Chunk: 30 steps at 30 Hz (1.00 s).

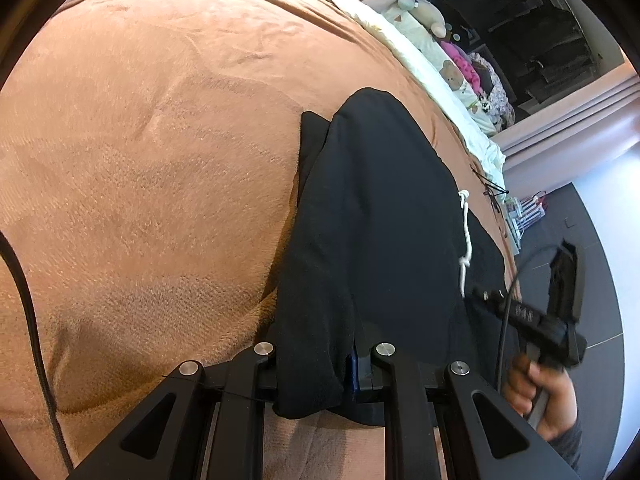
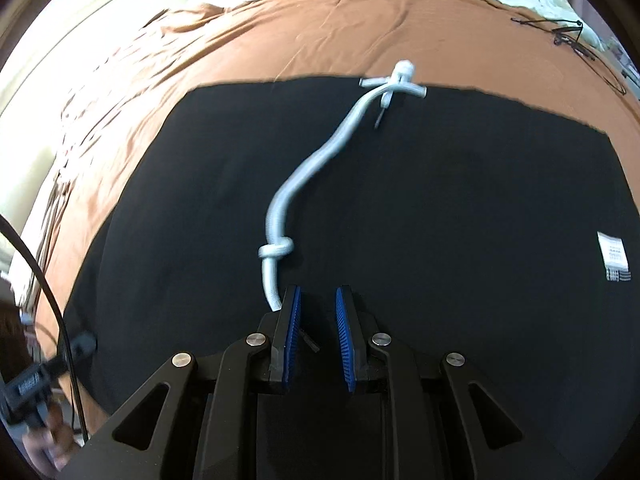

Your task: Fold large clothes

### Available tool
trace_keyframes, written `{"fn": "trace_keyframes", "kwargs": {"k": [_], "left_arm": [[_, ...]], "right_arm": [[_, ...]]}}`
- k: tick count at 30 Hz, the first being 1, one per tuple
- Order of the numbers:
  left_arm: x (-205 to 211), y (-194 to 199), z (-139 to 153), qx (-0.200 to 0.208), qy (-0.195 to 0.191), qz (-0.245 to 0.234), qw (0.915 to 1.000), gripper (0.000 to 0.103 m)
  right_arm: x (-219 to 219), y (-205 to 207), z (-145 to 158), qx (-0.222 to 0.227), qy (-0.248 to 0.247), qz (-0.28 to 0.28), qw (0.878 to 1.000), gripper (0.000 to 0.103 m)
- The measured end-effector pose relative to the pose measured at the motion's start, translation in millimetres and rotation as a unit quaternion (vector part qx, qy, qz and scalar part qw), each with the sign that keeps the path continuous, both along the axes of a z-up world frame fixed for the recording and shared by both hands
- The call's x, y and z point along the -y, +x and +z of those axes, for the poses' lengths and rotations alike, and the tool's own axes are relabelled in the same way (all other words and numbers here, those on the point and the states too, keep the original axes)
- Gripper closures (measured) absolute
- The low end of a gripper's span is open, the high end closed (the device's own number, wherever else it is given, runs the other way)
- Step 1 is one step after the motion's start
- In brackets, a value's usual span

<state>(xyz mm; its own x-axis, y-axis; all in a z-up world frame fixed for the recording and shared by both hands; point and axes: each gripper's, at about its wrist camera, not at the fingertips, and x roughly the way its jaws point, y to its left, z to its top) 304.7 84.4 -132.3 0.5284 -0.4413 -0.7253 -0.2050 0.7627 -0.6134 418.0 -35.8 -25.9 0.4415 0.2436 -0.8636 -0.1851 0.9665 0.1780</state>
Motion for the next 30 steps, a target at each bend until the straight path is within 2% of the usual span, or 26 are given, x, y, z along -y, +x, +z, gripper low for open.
{"fn": "trace_keyframes", "kwargs": {"k": [6, 11, 16, 25, 30], "left_arm": [[4, -1, 14, 0.012, 0.008, 0.000, 0.9999, 0.086], [10, -3, 33, 0.037, 0.009, -0.007, 0.9993, 0.086], [21, -2, 56, 0.062, 0.012, -0.018, 0.9979, 0.087], [55, 0, 101, 0.109, 0.019, -0.058, 0.9921, 0.087], [86, 5, 127, 0.133, 0.027, -0.086, 0.9870, 0.088]], "right_arm": [[13, -26, -4, 0.001, 0.020, -0.003, 1.000, 0.088], [33, -50, -1, 0.023, 0.046, -0.018, 0.999, 0.088], [30, -72, -18, 0.038, 0.079, -0.022, 0.996, 0.088], [39, -95, -69, 0.042, 0.126, -0.077, 0.988, 0.088], [46, -98, -70, 0.043, 0.132, -0.061, 0.988, 0.088]]}}
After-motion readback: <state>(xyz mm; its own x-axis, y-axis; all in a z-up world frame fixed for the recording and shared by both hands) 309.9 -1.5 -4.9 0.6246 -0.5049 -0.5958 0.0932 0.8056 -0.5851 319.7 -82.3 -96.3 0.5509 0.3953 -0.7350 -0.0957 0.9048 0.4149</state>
